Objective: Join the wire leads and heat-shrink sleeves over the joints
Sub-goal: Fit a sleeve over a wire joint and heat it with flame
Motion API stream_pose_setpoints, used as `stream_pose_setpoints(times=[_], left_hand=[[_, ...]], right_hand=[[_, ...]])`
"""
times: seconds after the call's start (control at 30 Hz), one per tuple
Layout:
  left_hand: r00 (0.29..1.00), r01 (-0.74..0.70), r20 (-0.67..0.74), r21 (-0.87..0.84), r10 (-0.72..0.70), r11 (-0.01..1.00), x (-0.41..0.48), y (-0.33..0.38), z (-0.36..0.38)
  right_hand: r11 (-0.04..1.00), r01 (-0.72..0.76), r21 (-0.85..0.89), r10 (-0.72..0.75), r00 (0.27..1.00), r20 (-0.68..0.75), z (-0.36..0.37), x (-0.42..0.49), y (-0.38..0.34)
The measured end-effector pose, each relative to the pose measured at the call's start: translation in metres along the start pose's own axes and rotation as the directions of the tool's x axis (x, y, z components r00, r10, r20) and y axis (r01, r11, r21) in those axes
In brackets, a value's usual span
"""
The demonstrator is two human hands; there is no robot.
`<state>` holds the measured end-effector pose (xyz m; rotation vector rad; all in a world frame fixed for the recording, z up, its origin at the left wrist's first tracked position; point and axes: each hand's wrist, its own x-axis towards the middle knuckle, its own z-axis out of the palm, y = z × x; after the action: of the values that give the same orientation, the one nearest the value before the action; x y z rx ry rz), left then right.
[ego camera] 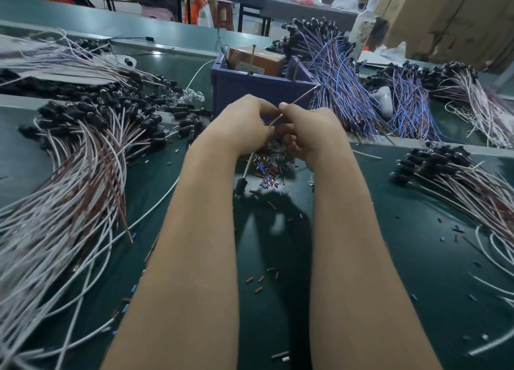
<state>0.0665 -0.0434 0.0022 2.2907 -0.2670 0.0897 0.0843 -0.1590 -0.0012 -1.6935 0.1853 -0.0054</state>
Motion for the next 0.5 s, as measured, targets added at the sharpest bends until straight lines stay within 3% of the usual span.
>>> stream_pose_setpoints(times=[0.13,0.3,0.4,0.5], left_hand=[[0.999,0.017,-0.038,-0.063,-0.019,0.998,0.0,0.003,-0.001],[0.972,0.057,-0.22,-0.133,-0.086,0.989,0.003,0.007,-0.002],[0.968,0.237,-0.011,-0.271,-0.249,0.933,0.002,0.011,0.003],[0.935,0.338,0.11,-0.562,-0.337,0.755,0.006,0.022,0.013]], right_hand=[[0.992,0.036,0.124,-0.032,0.999,-0.03,0.001,0.0,0.001],[0.951,0.154,0.268,-0.119,0.982,-0.145,0.006,-0.001,0.003],[0.901,0.218,0.375,-0.139,0.964,-0.226,0.007,-0.001,-0.001],[0.831,0.263,0.49,-0.148,0.954,-0.26,0.008,-0.003,-0.006]])
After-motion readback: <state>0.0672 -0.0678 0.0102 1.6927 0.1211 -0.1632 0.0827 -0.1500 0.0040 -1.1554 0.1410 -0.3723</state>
